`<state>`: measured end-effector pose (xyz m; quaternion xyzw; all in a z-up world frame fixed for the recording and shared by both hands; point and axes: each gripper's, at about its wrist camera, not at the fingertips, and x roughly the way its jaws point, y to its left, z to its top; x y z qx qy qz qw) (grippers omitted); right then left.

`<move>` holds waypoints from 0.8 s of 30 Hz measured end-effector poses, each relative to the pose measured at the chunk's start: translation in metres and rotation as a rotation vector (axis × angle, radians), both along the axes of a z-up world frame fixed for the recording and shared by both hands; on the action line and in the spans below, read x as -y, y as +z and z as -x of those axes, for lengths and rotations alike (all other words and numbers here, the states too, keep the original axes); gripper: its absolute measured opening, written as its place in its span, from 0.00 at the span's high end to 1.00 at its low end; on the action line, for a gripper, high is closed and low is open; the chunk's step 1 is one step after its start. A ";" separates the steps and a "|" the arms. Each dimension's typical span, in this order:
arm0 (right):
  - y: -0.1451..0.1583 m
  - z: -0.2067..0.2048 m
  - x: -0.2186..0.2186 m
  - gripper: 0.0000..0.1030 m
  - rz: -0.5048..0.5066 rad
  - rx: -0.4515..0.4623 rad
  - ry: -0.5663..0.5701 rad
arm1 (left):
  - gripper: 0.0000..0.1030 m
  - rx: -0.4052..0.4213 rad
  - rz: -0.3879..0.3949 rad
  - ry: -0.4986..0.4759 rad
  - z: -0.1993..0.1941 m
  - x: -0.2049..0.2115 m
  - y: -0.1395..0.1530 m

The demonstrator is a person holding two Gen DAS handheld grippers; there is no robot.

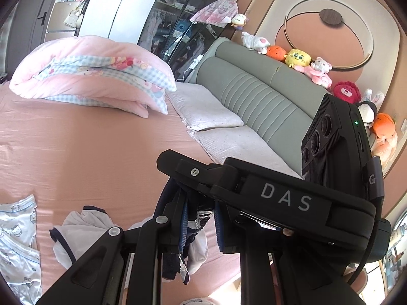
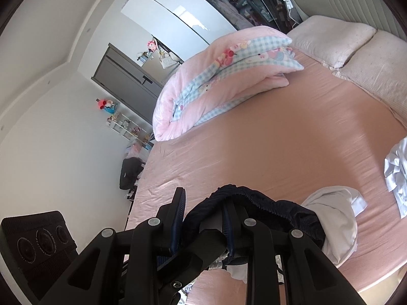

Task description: Fold clothes

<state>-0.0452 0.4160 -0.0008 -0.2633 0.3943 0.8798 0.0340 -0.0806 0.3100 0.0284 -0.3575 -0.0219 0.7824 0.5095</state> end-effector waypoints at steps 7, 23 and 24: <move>0.036 0.031 0.043 0.74 -0.052 -0.041 0.072 | 0.86 -0.029 -0.025 0.063 0.019 0.039 0.018; 0.000 0.102 0.133 0.74 -0.017 0.029 0.281 | 0.85 0.007 0.063 0.204 0.060 0.119 -0.014; -0.010 0.105 0.134 0.74 -0.004 0.048 0.288 | 0.85 0.021 0.075 0.207 0.061 0.121 -0.023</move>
